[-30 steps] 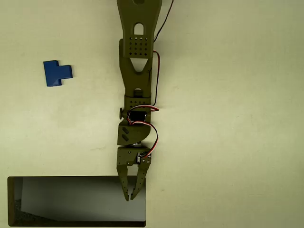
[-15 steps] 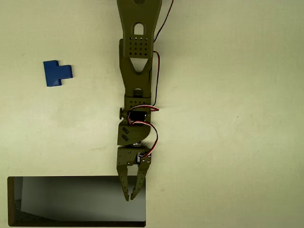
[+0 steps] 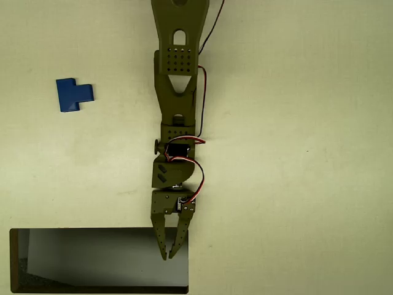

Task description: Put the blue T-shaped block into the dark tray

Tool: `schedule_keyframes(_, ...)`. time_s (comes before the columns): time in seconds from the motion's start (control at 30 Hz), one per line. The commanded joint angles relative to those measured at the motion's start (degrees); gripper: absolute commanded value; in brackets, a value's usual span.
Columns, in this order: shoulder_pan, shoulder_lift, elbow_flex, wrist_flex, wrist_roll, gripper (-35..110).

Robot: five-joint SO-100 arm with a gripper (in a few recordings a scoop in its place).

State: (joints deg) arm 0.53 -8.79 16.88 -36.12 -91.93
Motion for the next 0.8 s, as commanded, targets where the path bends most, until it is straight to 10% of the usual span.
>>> schedule_keyframes(0.0, -0.3, -0.2, 0.3, -1.7, -0.5, 0)
schedule_keyframes(0.63, -0.3, 0.2, 1.1, -2.4, -1.4, 0)
schedule_keyframes(0.77, -0.4, 18.8, 27.7, -7.8, -0.2, 0)
